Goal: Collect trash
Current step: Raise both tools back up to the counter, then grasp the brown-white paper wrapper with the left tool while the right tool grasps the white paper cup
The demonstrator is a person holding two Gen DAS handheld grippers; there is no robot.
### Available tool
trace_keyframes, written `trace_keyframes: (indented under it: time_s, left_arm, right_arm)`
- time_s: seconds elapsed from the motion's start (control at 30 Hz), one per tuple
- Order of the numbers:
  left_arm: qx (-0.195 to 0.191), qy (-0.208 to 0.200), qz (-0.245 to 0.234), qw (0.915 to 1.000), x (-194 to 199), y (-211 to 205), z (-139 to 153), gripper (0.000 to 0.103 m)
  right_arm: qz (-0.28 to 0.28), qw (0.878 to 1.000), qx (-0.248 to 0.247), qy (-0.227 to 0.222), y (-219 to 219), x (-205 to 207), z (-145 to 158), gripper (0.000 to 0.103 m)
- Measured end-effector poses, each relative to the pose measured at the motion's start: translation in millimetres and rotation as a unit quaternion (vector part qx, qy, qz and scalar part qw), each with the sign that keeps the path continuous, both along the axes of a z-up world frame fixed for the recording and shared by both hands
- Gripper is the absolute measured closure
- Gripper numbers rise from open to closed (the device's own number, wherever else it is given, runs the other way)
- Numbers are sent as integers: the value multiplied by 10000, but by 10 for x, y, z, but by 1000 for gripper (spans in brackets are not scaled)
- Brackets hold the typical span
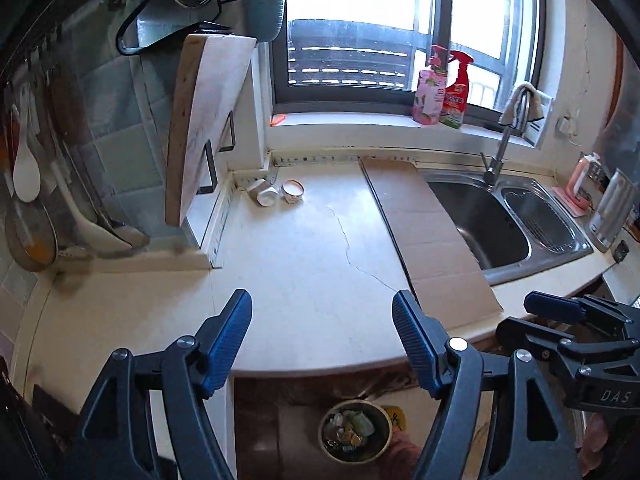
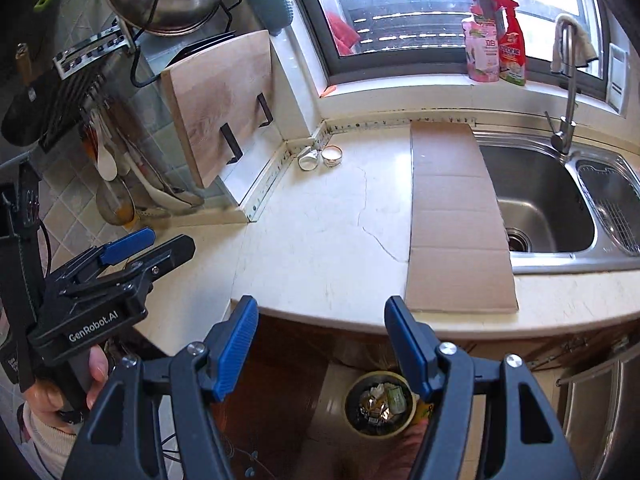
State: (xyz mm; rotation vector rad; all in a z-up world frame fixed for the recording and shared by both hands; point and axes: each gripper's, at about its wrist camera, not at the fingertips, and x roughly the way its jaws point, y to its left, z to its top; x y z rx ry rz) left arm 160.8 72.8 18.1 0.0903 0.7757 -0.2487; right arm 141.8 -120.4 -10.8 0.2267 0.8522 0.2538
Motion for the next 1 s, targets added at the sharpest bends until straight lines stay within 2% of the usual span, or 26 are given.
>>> trace_keyframes:
  time_s: [0.17,0.47,0.7,0.83,0.87,1.0]
  left_arm:
    - [234,-75,243,9994,536,-191,-27,31]
    - [357,339,701,9963,1737,-568,-286,30]
    - [377,581,1074,9918,2639,-597,-644,30]
    - [531,579,1397,9871,2986,-486,-907,30]
    - [557,572,1479,9858,3067,-458,-974,31]
    - [706,590,1851,9784,3318,-341,-1254,47]
  right_arm:
    - [277,9995,156,49,-139,667,-25,37]
    - [958,9948,34,339,-279,1991,-130,37]
    - [1367,9896,-212,400,-162,3009,-320,36]
    - [1577,9862,-242,433,19,3514,-477,36]
    - [1636,9852,-238,447,80,3637,-534,36]
    - [1786,9818,-327,551,337,4075,-815,36]
